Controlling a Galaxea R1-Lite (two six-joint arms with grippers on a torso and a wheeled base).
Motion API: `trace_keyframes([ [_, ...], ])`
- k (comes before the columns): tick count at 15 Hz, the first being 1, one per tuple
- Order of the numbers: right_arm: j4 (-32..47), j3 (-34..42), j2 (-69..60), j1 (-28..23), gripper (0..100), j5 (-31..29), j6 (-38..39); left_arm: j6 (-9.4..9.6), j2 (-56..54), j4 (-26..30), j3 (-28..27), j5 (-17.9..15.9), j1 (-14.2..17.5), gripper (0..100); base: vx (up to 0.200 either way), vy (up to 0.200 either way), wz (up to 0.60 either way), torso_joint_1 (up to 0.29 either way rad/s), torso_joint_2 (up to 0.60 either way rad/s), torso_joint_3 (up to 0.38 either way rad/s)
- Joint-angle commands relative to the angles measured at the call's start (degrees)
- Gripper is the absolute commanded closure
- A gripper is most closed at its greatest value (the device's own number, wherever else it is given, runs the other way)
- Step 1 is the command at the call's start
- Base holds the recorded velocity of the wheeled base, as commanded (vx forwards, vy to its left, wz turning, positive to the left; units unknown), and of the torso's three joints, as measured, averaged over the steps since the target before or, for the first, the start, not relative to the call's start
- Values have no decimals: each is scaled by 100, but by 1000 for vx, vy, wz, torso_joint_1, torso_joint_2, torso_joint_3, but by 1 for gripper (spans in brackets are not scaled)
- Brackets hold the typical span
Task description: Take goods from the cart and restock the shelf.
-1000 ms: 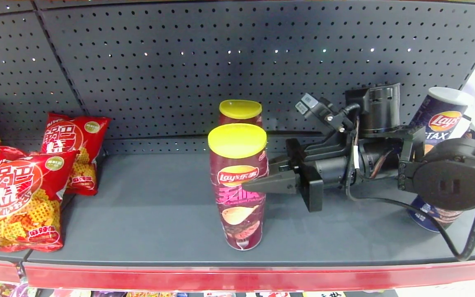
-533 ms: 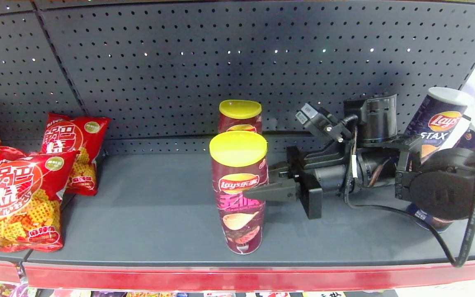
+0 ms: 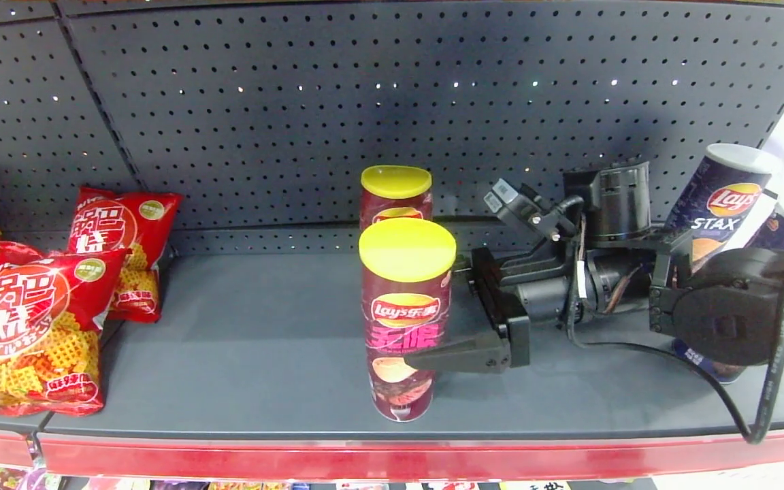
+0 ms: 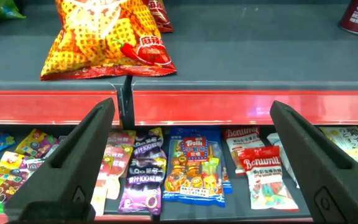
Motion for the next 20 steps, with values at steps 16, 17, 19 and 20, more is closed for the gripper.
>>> trace_keyframes([
  [16,40,420,-1132,-615,0,11,16,-1,9,-1,1,1,1,0,0,0,0,0,0,0],
  [17,40,420,-1211,-632,0,11,16,-1,9,-1,1,1,1,0,0,0,0,0,0,0],
  [19,49,447,-1448,-782,0,11,25,-1,9,-1,9,1,1,0,0,0,0,0,0,0],
  [20,49,473,-1571,-826,0,11,34,-1,9,-1,9,1,1,0,0,0,0,0,0,0],
])
